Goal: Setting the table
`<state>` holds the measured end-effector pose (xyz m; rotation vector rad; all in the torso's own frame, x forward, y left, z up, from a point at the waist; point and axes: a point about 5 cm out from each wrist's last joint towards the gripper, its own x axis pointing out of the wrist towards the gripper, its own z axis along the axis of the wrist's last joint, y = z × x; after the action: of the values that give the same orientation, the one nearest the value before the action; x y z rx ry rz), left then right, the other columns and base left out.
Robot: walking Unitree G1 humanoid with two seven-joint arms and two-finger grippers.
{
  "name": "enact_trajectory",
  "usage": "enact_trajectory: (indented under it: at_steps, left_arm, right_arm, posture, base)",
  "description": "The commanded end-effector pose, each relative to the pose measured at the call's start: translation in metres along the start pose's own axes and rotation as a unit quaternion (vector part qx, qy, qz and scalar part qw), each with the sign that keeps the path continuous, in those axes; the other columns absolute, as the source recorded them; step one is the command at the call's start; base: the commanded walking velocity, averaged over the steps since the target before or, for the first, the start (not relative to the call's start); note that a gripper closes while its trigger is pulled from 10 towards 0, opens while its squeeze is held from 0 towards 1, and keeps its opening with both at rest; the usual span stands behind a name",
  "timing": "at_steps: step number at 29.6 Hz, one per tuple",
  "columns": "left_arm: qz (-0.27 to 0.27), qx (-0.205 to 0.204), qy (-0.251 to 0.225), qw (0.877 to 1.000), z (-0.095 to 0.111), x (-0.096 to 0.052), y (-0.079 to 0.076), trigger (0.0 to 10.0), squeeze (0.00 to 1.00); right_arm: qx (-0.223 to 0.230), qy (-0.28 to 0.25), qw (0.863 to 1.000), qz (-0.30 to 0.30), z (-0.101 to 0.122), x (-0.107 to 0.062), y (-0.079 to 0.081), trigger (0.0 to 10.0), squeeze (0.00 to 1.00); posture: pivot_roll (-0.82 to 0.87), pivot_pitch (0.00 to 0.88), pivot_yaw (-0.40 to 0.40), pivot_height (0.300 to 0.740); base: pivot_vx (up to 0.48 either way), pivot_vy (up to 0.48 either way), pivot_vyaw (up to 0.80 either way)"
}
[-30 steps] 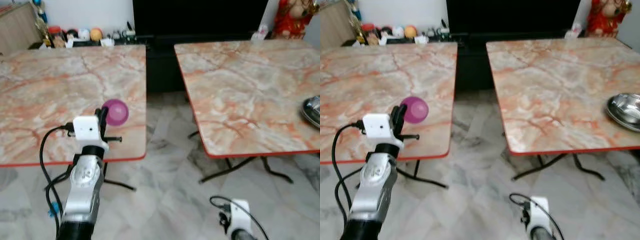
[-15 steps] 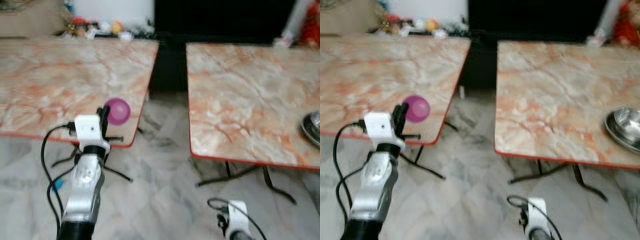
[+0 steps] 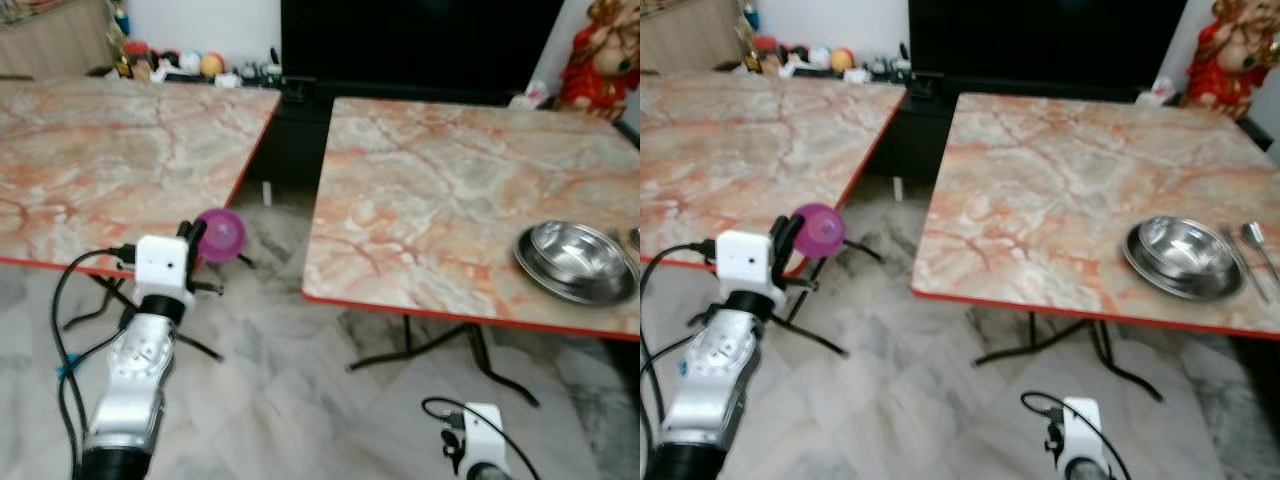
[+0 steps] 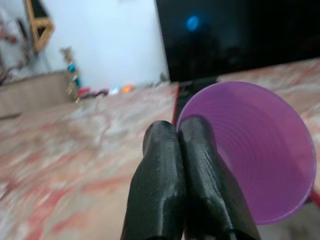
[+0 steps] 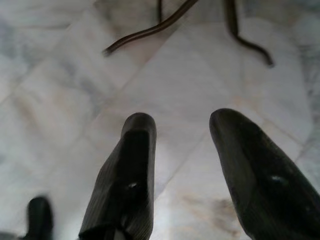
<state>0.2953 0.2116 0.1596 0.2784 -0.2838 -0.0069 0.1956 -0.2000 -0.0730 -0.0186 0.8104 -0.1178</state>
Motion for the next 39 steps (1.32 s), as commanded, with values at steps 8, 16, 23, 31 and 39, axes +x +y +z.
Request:
enact_trajectory:
  at_steps: [8,16,23,31,39]
  left_arm:
    - [-0.021,0.010,-0.030,0.999,0.008,0.010,-0.009,10.0,0.00]
    - [-0.035,-0.001,-0.027,0.999,0.006,0.012,-0.011,10.0,0.00]
    - [-0.048,-0.012,-0.025,0.998,0.004,0.016,-0.017,10.0,0.00]
    - [-0.047,-0.020,-0.031,0.998,0.008,0.021,-0.020,10.0,0.00]
    - [-0.055,-0.036,-0.023,0.998,0.007,0.019,-0.022,10.0,0.00]
  right_arm:
    - [0.010,-0.001,1.000,-0.002,-0.002,-0.001,0.000,10.0,0.00]
    - [0.023,-0.004,1.000,-0.009,-0.003,-0.001,0.000,10.0,0.00]
    - [0.030,-0.003,1.000,-0.007,-0.003,-0.001,0.005,10.0,0.00]
    - [0.032,-0.008,0.999,-0.010,0.000,0.000,0.005,10.0,0.00]
    - [0.034,-0.008,0.999,-0.013,0.002,0.000,0.003,10.0,0.00]
  posture:
    - [0.12,0.000,-0.033,0.740]
    - [0.13,0.000,-0.023,0.740]
    - [0.12,0.000,-0.001,0.740]
    - [0.11,0.000,0.000,0.740]
    - [0.11,0.008,-0.007,0.740]
  base:
    - [0.000,-0.318,0.00]
    - [0.000,-0.315,0.00]
    - [0.000,-0.302,0.00]
    - [0.000,-0.285,0.00]
    - [0.000,-0.240,0.00]
